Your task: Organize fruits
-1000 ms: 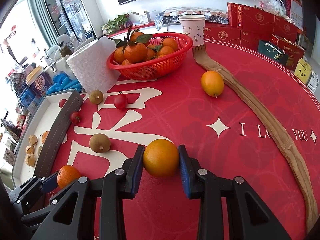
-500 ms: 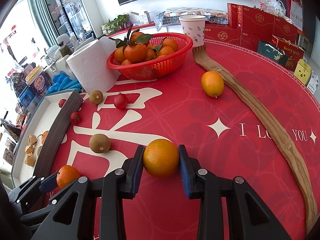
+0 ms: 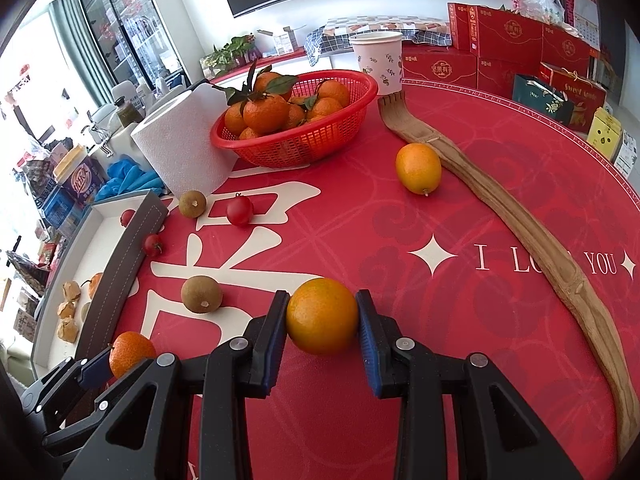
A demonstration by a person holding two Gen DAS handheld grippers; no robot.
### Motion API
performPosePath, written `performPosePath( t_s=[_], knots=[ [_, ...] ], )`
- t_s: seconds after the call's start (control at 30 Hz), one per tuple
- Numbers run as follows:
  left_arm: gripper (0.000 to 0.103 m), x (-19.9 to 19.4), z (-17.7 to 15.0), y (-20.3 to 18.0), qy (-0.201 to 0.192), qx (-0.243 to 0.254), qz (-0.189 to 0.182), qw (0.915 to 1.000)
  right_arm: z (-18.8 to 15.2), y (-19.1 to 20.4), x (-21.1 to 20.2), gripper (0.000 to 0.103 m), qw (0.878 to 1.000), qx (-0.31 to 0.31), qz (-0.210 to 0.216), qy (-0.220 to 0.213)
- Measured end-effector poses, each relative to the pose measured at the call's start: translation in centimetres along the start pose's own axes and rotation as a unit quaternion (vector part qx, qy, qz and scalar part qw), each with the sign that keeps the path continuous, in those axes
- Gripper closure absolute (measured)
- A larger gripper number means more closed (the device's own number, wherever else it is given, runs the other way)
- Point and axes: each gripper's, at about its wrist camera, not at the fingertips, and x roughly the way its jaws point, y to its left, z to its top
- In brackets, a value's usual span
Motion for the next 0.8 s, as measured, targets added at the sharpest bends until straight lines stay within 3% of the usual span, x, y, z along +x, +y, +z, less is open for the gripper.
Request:
performPosePath(
  t_s=[0.8],
  knots=[
    [0.062,-1.4,0.4,0.7,-0.028,-0.007,0.009,0.9995,-0.1,0.1,0.1,0.068,1.000,0.002,0.003,-0.003]
  ],
)
